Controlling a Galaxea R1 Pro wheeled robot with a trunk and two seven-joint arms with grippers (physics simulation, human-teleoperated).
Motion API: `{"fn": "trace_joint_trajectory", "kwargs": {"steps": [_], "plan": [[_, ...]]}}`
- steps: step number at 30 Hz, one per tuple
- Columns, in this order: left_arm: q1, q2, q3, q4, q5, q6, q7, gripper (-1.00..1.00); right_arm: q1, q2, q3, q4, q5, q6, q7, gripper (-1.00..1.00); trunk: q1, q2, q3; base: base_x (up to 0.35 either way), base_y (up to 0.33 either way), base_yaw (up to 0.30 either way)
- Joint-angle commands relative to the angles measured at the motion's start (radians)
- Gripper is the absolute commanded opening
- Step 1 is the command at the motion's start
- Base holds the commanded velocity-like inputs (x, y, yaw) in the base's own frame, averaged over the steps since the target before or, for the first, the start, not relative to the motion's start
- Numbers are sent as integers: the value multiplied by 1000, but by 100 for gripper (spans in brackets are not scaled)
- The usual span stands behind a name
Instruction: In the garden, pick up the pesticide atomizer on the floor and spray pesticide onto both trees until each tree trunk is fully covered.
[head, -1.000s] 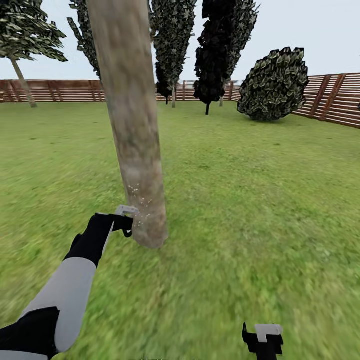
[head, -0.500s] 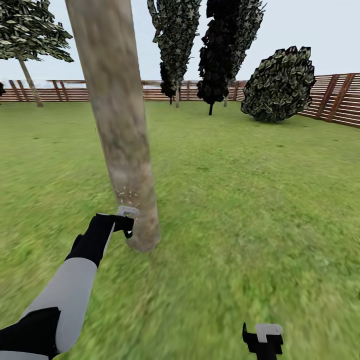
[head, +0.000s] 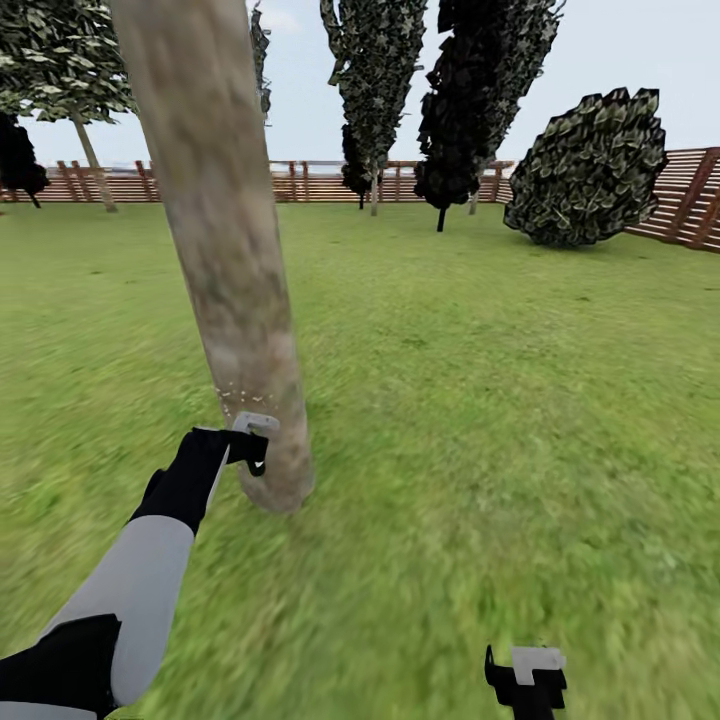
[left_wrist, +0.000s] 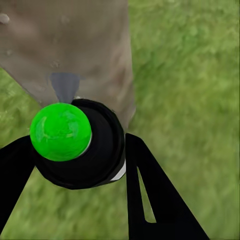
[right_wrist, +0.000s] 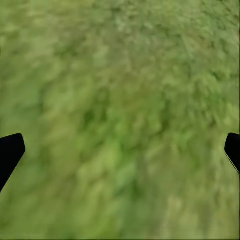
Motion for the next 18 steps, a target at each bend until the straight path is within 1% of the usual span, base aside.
{"fn": "trace_joint_trajectory", "kwargs": {"steps": [1, 3, 5, 8, 13, 18], "plan": [[1, 0, 0, 0, 0, 0, 0, -100, 0, 0, 0, 0, 0, 0, 0, 100, 0, 0, 0, 161, -262, 276], [1, 1, 1, 0, 0, 0, 0, -100, 0, 0, 0, 0, 0, 0, 0, 100, 0, 0, 0, 161, -262, 262], [1, 1, 2, 0, 0, 0, 0, -100, 0, 0, 0, 0, -1, 0, 1, 100, 0, 0, 0, 161, -262, 110], [3, 3, 3, 0, 0, 0, 0, -100, 0, 0, 0, 0, 0, 0, 0, 100, 0, 0, 0, 129, -263, 24], [3, 6, 3, -2, 0, 0, 0, -100, 0, 0, 0, 0, 0, 0, 0, 100, 0, 0, 0, 14, -272, 2], [4, 17, 3, 0, 0, 0, 2, -100, 0, 0, 0, 0, 0, 0, 0, 100, 0, 0, 0, 0, -274, 4]]}}
